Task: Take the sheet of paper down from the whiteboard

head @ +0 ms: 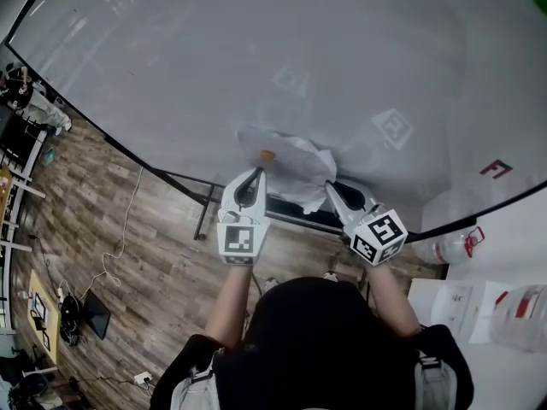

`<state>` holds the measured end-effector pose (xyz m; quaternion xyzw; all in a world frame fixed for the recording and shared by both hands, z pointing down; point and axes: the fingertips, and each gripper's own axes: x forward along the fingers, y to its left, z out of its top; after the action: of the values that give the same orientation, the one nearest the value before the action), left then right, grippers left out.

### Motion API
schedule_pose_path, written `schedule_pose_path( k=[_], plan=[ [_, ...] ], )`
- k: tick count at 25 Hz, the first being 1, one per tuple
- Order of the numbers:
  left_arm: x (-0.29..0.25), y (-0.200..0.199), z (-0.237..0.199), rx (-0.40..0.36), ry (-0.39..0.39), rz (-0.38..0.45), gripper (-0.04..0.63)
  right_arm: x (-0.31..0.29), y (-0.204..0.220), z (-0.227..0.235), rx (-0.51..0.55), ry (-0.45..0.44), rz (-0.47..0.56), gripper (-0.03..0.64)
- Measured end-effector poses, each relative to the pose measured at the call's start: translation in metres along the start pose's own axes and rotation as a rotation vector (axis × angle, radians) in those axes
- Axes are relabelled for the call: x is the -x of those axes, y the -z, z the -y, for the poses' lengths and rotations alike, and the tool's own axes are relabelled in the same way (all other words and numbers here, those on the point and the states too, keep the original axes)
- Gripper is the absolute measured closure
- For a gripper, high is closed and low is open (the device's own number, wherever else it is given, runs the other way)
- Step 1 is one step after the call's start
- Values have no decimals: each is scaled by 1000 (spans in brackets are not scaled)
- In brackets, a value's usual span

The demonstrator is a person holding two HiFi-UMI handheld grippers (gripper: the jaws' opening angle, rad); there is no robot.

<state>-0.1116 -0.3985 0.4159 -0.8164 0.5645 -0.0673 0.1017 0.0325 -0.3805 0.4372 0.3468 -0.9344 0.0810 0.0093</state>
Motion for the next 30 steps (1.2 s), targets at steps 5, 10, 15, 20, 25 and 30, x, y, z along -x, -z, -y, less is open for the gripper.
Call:
schedule_pose_path(
  k=[5,10,15,20,25,30],
  plan=[
    [-3,-9,0,-35,-31,10,580,0,-2,-5,-20,-35,13,614],
    [-9,-17,4,-57,-70,34,490,1,1,-1,-34,-47,10,614],
    [-17,-18,4,-93,-81,11,461,2,2,-2,-41,-60,17,614],
    [-21,-17,5,-100,-87,10,436,1,2,0,-50,-62,21,614],
    [-24,-18,4,-88,-95,18,436,1,2,0,-52,-68,24,614],
    [-28,-19,4,-83,-87,29,436,1,3,0,-51,-65,23,614]
  ],
)
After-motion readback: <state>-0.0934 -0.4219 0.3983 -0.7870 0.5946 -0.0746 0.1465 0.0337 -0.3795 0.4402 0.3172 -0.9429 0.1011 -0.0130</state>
